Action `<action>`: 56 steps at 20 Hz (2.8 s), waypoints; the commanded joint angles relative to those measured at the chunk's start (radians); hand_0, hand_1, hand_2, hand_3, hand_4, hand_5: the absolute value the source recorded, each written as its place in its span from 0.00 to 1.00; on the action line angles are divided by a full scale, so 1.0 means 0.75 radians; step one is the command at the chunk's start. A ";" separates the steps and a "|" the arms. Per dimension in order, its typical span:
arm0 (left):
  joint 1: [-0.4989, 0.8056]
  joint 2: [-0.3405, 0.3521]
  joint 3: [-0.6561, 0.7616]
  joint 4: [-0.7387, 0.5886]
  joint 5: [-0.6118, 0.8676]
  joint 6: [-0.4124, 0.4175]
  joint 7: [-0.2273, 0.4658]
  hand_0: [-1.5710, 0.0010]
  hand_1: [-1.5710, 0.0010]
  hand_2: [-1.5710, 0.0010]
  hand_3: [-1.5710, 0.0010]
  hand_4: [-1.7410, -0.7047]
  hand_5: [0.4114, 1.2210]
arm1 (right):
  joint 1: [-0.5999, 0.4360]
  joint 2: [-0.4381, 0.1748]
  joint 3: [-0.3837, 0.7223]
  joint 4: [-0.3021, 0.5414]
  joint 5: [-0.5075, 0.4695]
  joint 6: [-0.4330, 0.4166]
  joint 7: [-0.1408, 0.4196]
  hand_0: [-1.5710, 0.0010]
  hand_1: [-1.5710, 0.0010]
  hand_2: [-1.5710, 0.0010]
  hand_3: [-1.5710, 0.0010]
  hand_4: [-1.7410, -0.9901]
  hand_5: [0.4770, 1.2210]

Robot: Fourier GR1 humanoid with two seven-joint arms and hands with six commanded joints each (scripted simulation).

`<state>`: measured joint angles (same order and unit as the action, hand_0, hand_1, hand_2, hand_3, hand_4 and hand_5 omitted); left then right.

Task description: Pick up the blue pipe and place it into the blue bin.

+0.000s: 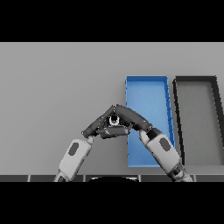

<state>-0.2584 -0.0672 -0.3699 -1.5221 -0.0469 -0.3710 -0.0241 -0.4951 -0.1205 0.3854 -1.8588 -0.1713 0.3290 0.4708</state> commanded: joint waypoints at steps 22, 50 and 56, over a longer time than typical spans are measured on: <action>0.034 0.022 0.022 -0.017 -0.160 -0.060 0.092 0.95 0.95 0.95 0.96 0.75 0.19 | 0.019 0.022 0.052 -0.042 0.088 -0.146 -0.060 0.00 0.00 0.00 0.00 0.00 1.00; 0.027 0.061 0.022 -0.033 -0.201 -0.054 0.153 1.00 1.00 1.00 1.00 0.84 0.01 | -0.284 -0.377 -0.742 0.213 -0.291 -0.375 0.185 0.00 0.00 0.00 0.00 0.00 1.00; 0.050 0.041 0.011 -0.056 -0.183 -0.052 0.171 1.00 1.00 1.00 1.00 0.83 0.01 | 0.107 -0.425 -0.646 0.090 -0.314 -0.501 0.185 0.00 0.00 0.00 0.00 0.00 1.00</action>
<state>-0.2207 -0.0361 -0.3617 -1.5644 -0.1837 -0.4100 0.1021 -0.4137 -0.4388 -0.0986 -1.7909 -0.4062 -0.0444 0.6098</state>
